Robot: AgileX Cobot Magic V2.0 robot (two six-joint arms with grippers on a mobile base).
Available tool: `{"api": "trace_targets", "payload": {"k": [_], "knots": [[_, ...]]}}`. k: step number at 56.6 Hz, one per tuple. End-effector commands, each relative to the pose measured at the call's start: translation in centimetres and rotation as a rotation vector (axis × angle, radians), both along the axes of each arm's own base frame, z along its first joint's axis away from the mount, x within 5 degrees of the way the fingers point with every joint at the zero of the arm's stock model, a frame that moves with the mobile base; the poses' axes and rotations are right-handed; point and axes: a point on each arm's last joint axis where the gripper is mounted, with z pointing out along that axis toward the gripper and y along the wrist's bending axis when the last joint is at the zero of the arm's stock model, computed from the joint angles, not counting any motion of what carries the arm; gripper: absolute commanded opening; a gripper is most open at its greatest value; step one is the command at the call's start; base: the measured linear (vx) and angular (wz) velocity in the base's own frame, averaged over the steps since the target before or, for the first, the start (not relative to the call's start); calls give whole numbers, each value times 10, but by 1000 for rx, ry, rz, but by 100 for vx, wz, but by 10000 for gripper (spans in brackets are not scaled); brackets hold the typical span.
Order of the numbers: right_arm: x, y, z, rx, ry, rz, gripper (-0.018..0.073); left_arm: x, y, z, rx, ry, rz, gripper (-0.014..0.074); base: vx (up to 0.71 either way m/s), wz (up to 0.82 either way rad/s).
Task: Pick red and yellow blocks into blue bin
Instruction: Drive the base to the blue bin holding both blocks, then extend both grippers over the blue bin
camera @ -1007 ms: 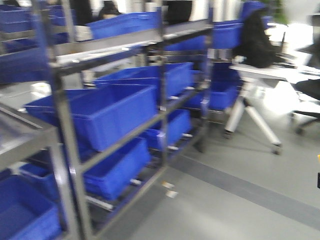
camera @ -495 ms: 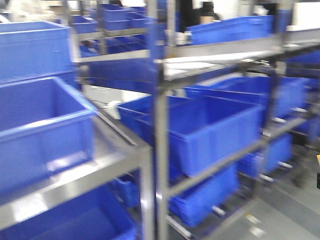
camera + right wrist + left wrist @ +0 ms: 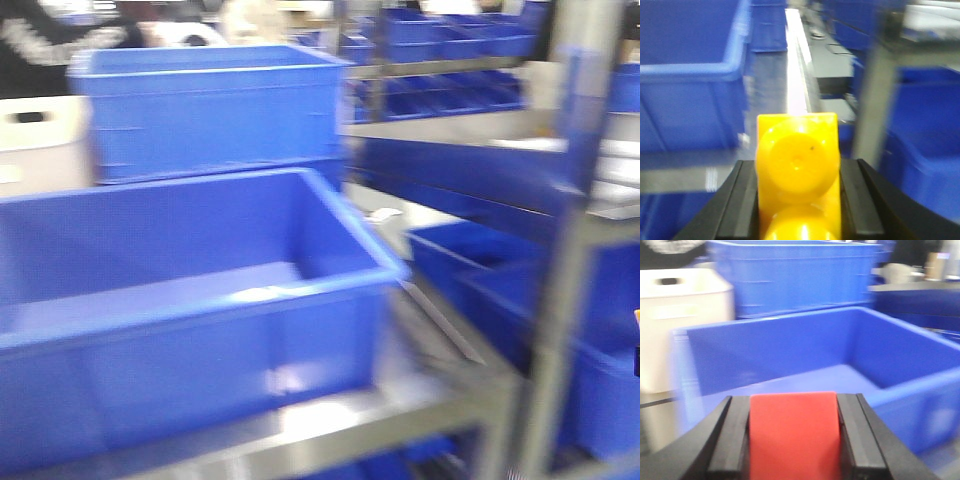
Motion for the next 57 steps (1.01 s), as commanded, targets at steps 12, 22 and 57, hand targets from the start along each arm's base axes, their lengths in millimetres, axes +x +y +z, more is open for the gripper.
{"api": "trace_targets", "payload": {"k": [12,22,57], "knots": [[0,-2,17,6,-115,-18,-11,-2,0,16,-22,-104,4,2,20,67],[0,-2,17,6,-115,-18,-11,-2,0,16,-22,-104,4,2,14,51],[7,-1,14,5,-92,-18,-11,-2,0,16,-22,-104,4,2,2,7]]}}
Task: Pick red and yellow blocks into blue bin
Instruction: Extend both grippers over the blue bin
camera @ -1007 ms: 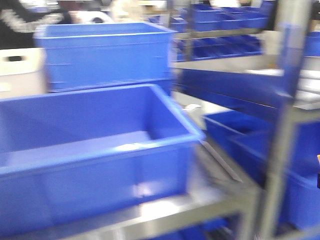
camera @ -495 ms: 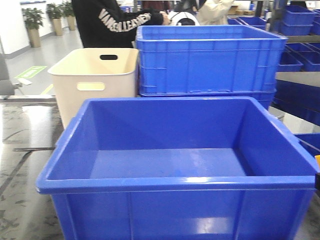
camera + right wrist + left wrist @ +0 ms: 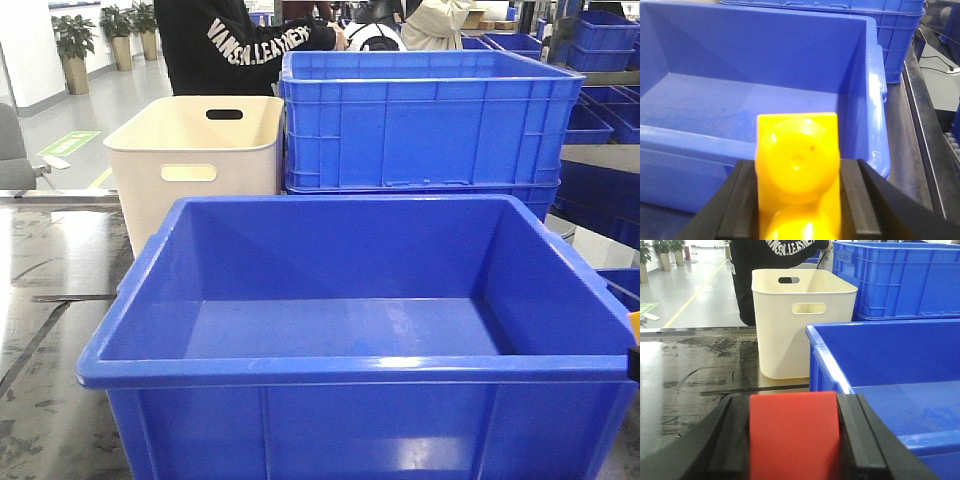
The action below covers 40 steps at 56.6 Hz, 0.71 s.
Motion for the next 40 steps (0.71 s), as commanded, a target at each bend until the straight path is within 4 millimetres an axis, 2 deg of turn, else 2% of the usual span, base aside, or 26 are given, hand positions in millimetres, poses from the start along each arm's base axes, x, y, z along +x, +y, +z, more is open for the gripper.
{"api": "trace_targets", "payload": {"k": [1,21,28,33,40], "knots": [[2,-2,17,6,-113,-18,-11,-2,0,16,-22,-104,4,2,0,0],[2,0,19,59,-126,-15,-11,-2,1,20,-28,-151,11,2,0,0],[6,1,23,72,-147,-8,-11,2,1,25,-82,-196,13,2,0,0],[19,9,25,-18,-94,75,-11,15,-2,32,-68,-180,-1,2,0,0],[45,36,38,-70,-81,215,-11,53,-21,45,35,-85,-112,2,0,0]]}}
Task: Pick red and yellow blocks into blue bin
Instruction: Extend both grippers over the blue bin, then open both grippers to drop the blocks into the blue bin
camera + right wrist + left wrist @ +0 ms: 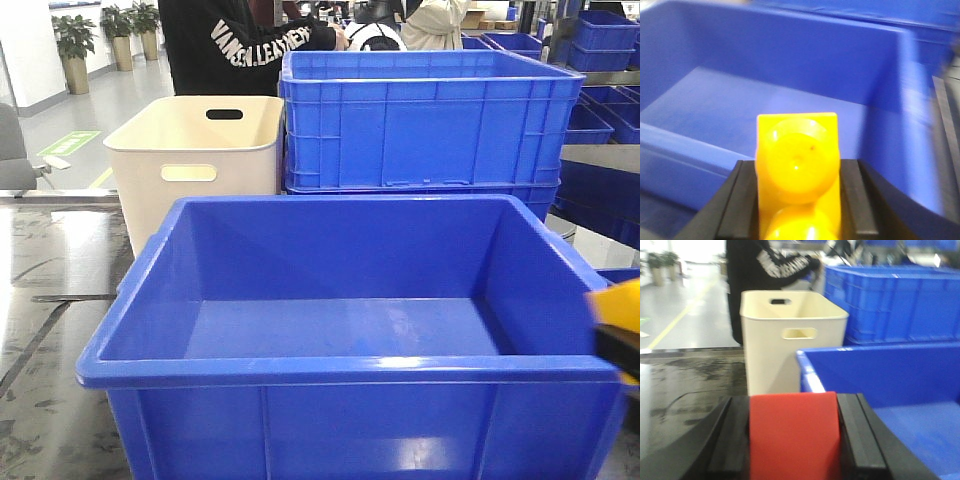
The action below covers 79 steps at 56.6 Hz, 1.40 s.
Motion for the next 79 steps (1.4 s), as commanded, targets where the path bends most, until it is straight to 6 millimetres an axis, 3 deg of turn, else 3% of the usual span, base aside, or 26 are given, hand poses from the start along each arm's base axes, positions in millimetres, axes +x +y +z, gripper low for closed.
{"api": "trace_targets", "payload": {"k": [1,13,20,27,35,46,55,61,68,70,74,77,79], "knots": [[20,19,26,-18,-102,80,-11,28,-16,24,37,-38,-81,2,0,0],[88,56,37,-47,-81,153,-11,108,-95,36,127,4,-361,2,0,0],[121,67,39,-45,-82,149,-5,159,-135,22,124,66,-421,6,0,0],[137,72,33,-50,-65,148,43,192,-158,11,141,127,-471,57,0,0],[141,74,27,-54,-50,149,225,200,-173,9,149,162,-526,209,0,0],[141,73,28,-36,-44,140,549,199,-172,14,141,132,-510,479,0,0],[139,73,30,-39,-49,141,639,191,-168,24,144,105,-508,580,0,0],[128,69,41,-32,-77,142,599,178,-161,38,182,75,-513,575,0,0],[104,57,62,-3,-108,124,431,153,-147,58,280,53,-516,504,0,0],[97,50,68,14,-106,107,335,146,-141,63,288,61,-508,451,0,0],[77,36,80,21,-113,66,129,132,-127,74,286,83,-468,262,0,0],[62,24,87,-13,-119,36,-20,120,-113,83,277,94,-417,62,0,0],[50,15,92,-39,-120,15,-17,114,-106,88,282,98,-390,-11,0,0]]}}
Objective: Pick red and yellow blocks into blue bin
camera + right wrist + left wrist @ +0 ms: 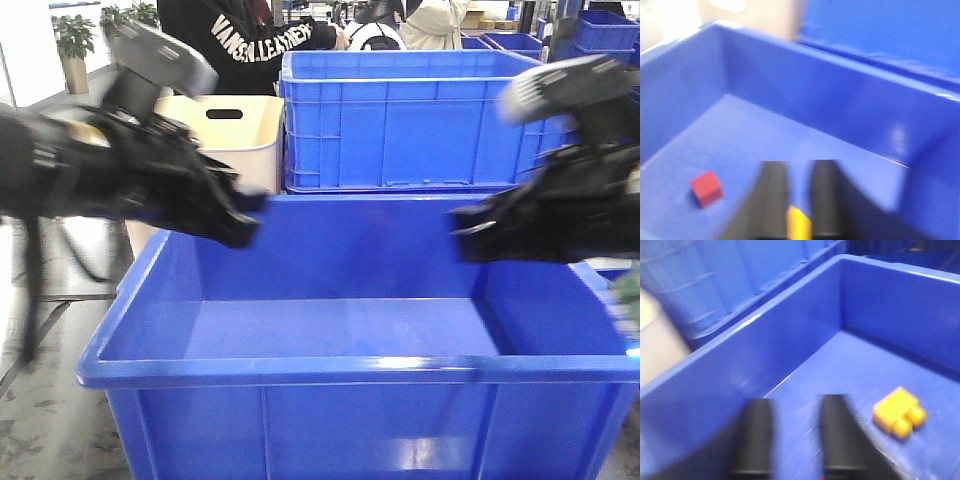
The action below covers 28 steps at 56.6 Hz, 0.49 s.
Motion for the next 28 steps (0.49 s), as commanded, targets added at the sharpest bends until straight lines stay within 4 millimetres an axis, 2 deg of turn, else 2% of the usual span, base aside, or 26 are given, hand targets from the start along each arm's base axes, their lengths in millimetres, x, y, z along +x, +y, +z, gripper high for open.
{"api": "trace_targets", "payload": {"k": [1,6,11,14,19,24,28], "knots": [[-35,-23,34,-18,-129,-68,-16,-29,27,42,-68,-110,93,-11,0,0],[-72,-37,48,-49,-173,-107,-11,-55,44,47,-92,-116,138,-8,0,0],[-99,-43,46,-4,-233,-134,-11,-77,54,33,-110,-134,144,-6,0,0],[-114,-46,35,15,-255,-146,-11,-90,60,15,-130,-137,155,-6,0,0],[-140,-52,5,25,-290,-156,-11,-119,74,-12,-182,-155,173,-4,0,0],[-159,-55,-21,43,-301,-163,-11,-143,85,-48,-287,-124,200,-3,0,0],[-170,-57,-38,89,-307,-176,-11,-159,91,-69,-339,-109,209,-1,0,0]]}}
